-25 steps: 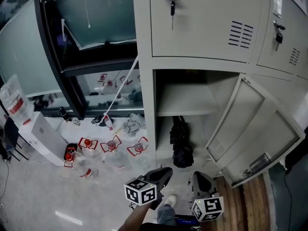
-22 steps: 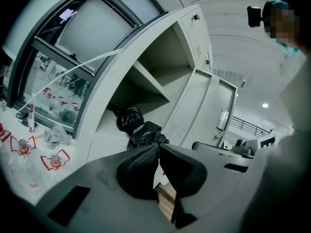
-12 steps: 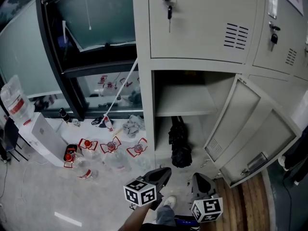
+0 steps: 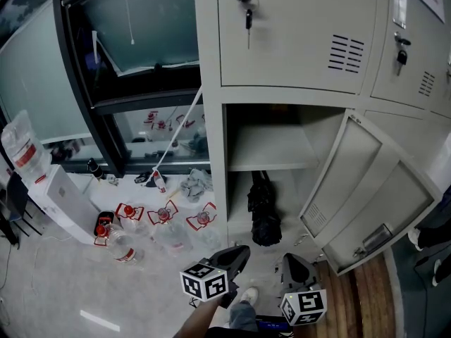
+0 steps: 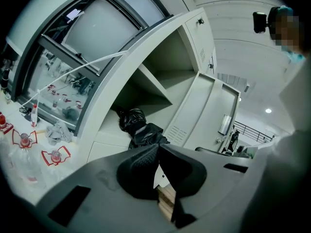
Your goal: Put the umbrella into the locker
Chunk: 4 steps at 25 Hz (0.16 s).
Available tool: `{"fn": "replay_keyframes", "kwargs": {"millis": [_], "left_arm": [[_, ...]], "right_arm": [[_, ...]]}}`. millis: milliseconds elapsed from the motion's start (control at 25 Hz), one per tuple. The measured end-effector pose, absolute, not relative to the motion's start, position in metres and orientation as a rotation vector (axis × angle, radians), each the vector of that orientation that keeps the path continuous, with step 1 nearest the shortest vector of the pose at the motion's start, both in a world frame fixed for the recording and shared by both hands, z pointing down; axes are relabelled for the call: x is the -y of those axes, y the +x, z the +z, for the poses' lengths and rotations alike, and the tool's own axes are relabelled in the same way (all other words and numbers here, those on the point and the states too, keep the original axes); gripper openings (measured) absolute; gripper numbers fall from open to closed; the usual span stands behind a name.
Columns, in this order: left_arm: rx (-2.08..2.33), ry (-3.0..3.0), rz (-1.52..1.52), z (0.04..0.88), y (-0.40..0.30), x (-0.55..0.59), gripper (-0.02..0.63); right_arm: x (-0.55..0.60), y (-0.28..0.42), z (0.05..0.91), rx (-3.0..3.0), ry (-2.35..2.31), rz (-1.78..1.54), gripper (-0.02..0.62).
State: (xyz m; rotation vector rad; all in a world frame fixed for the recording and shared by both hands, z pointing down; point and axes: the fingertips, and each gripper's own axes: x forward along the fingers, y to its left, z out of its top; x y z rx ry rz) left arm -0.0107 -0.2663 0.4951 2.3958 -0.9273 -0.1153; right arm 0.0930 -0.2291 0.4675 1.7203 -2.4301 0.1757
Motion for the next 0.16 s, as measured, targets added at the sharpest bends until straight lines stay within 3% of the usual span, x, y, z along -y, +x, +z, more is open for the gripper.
{"fn": "replay_keyframes", "kwargs": {"millis": [160], "left_arm": [[0.922, 2.390, -0.120, 0.4949, -0.0109, 0.2669, 0.015]], "right_arm": [[0.2295, 0.0924, 0.4672, 2.428, 1.719, 0.176, 0.000]]}}
